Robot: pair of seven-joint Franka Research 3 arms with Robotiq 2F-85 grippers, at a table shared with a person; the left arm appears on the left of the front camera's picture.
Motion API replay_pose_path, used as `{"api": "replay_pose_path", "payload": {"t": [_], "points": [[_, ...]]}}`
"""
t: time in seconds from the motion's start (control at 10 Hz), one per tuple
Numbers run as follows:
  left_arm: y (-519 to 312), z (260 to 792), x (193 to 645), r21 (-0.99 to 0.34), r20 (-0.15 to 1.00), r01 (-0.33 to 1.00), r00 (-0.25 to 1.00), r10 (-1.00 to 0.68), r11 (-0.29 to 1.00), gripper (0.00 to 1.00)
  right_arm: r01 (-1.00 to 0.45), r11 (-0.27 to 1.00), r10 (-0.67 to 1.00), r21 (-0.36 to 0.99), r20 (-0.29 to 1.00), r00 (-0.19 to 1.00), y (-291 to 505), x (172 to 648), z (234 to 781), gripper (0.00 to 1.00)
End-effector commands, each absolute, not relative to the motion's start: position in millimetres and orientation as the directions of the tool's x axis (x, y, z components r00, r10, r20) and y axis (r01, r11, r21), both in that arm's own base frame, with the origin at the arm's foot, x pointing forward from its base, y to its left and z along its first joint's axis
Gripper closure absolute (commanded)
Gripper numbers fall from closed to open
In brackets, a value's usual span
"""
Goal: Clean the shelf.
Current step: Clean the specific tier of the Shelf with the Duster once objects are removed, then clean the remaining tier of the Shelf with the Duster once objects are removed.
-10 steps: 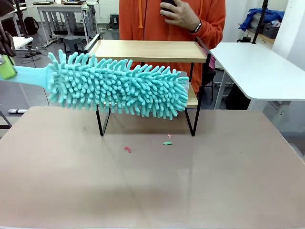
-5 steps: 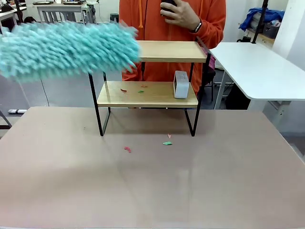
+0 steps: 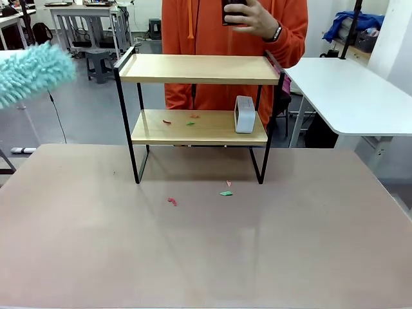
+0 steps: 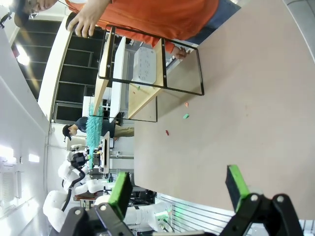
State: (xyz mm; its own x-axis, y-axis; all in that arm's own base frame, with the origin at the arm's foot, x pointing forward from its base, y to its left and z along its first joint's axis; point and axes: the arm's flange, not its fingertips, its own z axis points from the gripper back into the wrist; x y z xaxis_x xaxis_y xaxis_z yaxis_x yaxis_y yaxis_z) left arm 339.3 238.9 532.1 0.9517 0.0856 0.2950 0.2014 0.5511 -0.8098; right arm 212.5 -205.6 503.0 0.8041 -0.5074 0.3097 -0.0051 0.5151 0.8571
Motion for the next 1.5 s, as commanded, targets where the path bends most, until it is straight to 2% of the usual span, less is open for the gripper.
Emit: {"api": "replay_pose_path", "payload": {"t": [0.0, 0.1, 0.2, 1.4], "points": [[186, 515, 404, -0.839, 0.165, 0.012, 0.958, 0.233, 0.544, 0.88, -0.038, 0.513, -0.504, 0.858, 0.337, 0.796, -205, 214, 504, 0.00], [168, 505, 429, -0.811, 0.083, -0.071, 0.968, 0.235, 0.581, 0.88, -0.038, 0.513, -0.504, 0.858, 0.337, 0.796, -205, 214, 504, 0.00], [223, 508, 373, -0.824, 0.217, 0.076, 0.958, 0.188, 0.562, 0.88, -0.038, 0.513, -0.504, 0.858, 0.337, 0.796, -205, 214, 504, 0.00], [223, 508, 373, -0.824, 0.217, 0.076, 0.958, 0.188, 0.562, 0.88, -0.038, 0.513, -0.504, 0.858, 0.337, 0.796, -205, 214, 504, 0.00]]}}
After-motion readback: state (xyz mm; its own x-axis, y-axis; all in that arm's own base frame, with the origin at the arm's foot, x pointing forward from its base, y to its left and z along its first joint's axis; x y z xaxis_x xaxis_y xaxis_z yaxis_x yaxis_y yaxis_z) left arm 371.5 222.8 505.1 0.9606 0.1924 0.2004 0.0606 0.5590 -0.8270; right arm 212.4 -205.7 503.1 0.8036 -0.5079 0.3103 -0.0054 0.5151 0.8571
